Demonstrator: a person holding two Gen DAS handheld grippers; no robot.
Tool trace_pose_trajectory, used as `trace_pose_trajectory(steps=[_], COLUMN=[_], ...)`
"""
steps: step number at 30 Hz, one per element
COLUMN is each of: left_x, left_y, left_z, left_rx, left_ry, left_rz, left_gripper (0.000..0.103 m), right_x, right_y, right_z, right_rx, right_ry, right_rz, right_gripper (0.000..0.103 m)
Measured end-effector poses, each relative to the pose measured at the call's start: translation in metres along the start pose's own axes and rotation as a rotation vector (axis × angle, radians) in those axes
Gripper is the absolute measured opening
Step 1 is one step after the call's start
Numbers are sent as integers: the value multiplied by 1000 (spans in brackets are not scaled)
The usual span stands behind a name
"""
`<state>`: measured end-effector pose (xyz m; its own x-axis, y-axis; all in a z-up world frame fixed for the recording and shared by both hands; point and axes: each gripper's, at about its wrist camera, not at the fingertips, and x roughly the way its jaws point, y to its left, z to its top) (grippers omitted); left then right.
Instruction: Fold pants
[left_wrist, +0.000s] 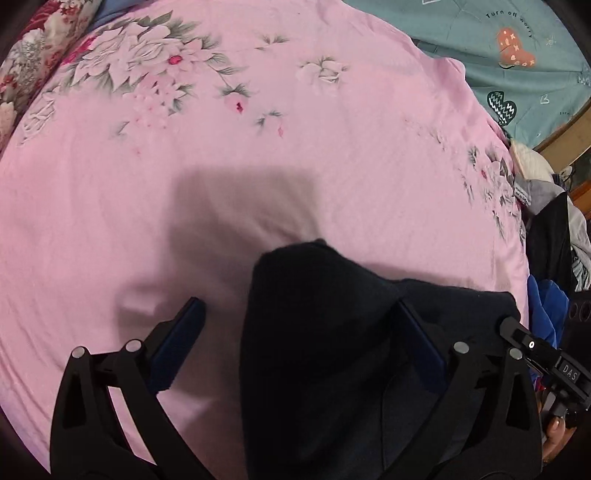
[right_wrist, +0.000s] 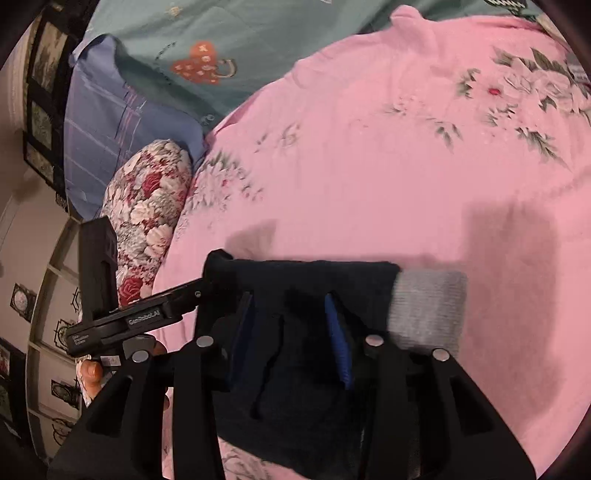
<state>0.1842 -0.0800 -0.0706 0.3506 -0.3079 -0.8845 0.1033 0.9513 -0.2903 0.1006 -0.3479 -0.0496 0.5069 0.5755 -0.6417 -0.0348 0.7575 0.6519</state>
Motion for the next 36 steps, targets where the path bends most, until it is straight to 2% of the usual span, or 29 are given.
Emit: trace_pose_trajectory(steps=[1, 3, 5, 6, 7, 9, 10, 12, 13, 14, 15, 16, 17, 18, 19, 21, 22, 24, 27, 28, 29, 31, 36], left_x=[-6, -28, -53, -58, -57, -37, -26, -26, -32, -37, -42, -48, -55, -60, -67, -74, -74, -68, -55, -52, -47, -34, -27], left_y=[1, 9, 21, 21, 20, 19, 20, 17, 17, 17, 18, 18, 17, 15, 10, -2, -9, -16, -10, -4, 0, 7, 3], left_z=[-3, -14, -34, -40, -47, -60, -63, -71, -74, -76, -76, -76, -76, -77, -78, -79, -79, -82, -80, -80, -78, -75, -69], left_rx=[2, -22, -78, -81, -72, -49, -38, 5, 12, 10, 10, 13, 22, 35, 62, 129, 163, 196, 177, 161, 143, 120, 150], left_ry=[-1, -29, -89, -92, -82, 0, 18, -7, -9, -2, 9, 19, 23, 17, -2, -25, -24, -6, 26, 40, 61, 126, 151], left_rz=[7, 1, -34, -34, -32, -28, -21, 49, 62, 43, 13, -21, -51, -58, -62, -84, -92, -79, -83, -106, -142, -215, -234], left_gripper=[101, 101, 101, 101, 101, 101, 101, 101, 101, 101, 101, 101, 101, 101, 101, 101, 101, 101, 100, 96, 88, 75, 69], right_x=[-4, -22, -38, -46, -55, -54, -46, -28, -23, -26, -30, -39, -47, -57, -67, -83, -88, -85, -63, -56, -53, -51, -41], right_y=[-15, -18, 1, 11, 22, 37, 42, 29, 12, -1, -6, -4, 3, 13, 19, 26, 27, 21, 1, -7, -11, -18, -25], right_z=[1, -9, -26, -37, -51, -71, -79, -83, -81, -80, -79, -79, -81, -84, -86, -88, -87, -83, -74, -72, -71, -70, -67], right_rx=[57, 59, -30, -62, -90, -139, -158, -101, -15, 57, 88, 79, 44, -12, -43, -86, -105, -98, -1, 35, 45, 50, 72], right_ry=[4, -18, -30, -38, -48, -28, 7, 64, 79, 78, 77, 68, 57, 43, 26, -43, -80, -80, 0, 19, 25, 22, 46], right_rz=[10, 7, -34, -46, -15, 72, 90, 30, 39, 49, 31, 7, -5, -18, -24, -84, -125, -126, -11, -33, -60, -62, 26], right_gripper=[0, 0, 6, 18, 35, 55, 58, 57, 47, 38, 21, 19, 22, 37, 60, 85, 87, 87, 87, 87, 87, 87, 87])
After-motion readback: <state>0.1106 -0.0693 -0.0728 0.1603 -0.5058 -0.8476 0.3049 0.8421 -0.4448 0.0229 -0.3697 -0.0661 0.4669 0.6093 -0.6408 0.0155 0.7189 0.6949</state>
